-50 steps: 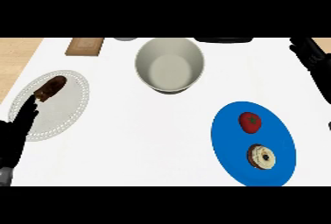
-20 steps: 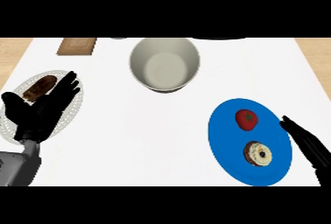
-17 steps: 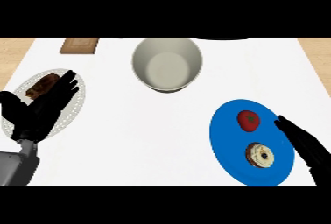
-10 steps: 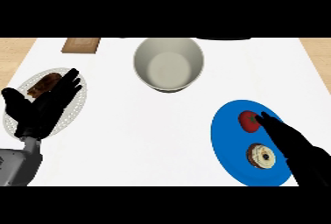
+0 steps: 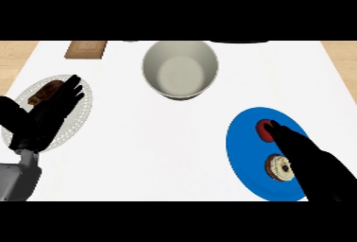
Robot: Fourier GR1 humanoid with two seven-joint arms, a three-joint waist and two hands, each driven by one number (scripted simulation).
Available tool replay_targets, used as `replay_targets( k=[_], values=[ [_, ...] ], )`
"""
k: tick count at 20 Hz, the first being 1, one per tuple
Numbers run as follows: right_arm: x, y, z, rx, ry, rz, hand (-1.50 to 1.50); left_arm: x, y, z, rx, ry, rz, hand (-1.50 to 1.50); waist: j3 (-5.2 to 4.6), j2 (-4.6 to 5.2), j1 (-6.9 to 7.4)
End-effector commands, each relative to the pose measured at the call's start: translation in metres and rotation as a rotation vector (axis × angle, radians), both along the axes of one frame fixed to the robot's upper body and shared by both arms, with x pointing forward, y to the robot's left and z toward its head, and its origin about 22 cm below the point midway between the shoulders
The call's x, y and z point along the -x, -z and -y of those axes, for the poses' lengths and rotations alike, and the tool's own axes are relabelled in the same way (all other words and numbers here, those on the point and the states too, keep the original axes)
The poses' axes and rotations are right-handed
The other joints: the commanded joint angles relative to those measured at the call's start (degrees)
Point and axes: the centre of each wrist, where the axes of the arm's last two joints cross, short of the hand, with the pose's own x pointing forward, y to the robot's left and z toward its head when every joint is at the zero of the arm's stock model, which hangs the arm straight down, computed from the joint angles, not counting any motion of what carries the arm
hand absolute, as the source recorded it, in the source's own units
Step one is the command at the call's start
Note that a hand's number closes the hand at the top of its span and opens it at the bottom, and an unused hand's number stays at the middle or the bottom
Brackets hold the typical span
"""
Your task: Pick the cupcake from the plate and place it in the bowl
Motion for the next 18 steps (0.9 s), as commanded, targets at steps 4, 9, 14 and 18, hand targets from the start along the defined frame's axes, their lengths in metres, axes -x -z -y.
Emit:
replay_targets(
  k=[4, 9, 14, 18],
  values=[
    [-0.020, 0.004, -0.001, 0.110, 0.048, -0.068, -1.50, -0.004, 0.012, 0.005, -0.008, -0.004, -0.010, 0.00, 0.02, 0.08, -0.12],
    [-0.028, 0.002, -0.005, 0.143, 0.087, -0.097, -1.50, -0.008, 0.009, 0.016, -0.013, 0.011, -0.016, 0.00, 0.01, 0.07, -0.14],
    [-0.024, 0.031, 0.011, 0.151, 0.095, -0.122, -1.50, -0.002, 0.004, -0.003, 0.004, -0.008, 0.003, 0.00, 0.05, 0.00, -0.29],
    [-0.024, 0.041, -0.007, 0.124, 0.102, -0.102, -1.50, 0.010, -0.002, 0.012, 0.001, -0.009, 0.001, 0.00, 0.06, -0.07, -0.08]
  ],
)
